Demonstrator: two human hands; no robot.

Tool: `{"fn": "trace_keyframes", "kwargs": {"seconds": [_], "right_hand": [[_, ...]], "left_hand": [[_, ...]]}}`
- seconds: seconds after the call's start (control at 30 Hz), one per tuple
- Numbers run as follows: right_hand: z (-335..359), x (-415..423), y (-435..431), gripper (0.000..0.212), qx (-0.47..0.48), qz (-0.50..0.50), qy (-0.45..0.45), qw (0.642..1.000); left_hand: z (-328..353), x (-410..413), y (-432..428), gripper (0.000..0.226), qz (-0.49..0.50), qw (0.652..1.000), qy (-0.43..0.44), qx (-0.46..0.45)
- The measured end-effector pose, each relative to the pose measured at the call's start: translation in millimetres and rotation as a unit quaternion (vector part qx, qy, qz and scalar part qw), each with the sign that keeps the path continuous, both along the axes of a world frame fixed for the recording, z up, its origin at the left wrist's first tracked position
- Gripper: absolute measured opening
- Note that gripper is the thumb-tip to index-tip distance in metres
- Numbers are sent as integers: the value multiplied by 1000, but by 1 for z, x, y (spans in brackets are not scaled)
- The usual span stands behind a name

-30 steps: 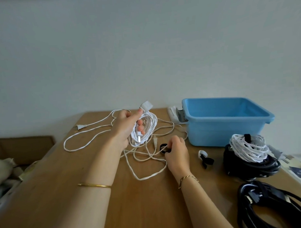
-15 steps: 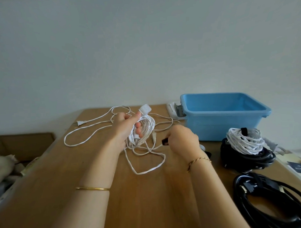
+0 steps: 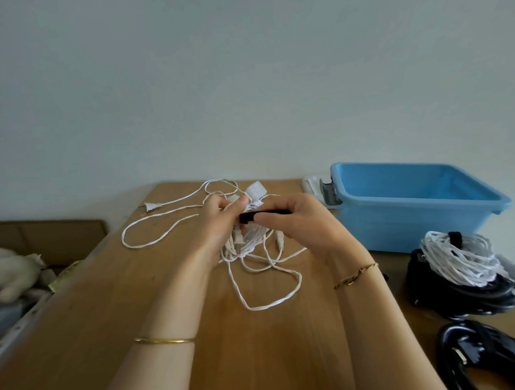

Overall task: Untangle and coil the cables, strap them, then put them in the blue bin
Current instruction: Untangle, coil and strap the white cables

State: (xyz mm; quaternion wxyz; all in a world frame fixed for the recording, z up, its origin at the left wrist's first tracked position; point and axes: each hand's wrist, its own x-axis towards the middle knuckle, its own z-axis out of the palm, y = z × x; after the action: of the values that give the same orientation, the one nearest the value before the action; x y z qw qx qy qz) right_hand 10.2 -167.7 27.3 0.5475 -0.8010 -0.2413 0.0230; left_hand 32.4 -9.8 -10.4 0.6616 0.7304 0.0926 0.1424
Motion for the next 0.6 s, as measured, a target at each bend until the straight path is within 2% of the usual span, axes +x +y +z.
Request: {"fn": "trace_keyframes", "kwargs": {"seconds": [0.13,0.27,0.47,0.6], "right_hand": [[-11,10,5,15,-57,-2,-91,994],[-29,25,11,16,-196,-85,-203,956],[-31,26,14,22,-243,-139,-261,924],[-34,19,25,15,-212,-193,-322,902]], "left_hand": [[1,-2,4,22,24,998,-17,64],[4,-7,3,22,35,995,-36,91],[5,-10,-1,23,8,992,-49,120],[6,-10,-5,25,0,993,-54,108]]}}
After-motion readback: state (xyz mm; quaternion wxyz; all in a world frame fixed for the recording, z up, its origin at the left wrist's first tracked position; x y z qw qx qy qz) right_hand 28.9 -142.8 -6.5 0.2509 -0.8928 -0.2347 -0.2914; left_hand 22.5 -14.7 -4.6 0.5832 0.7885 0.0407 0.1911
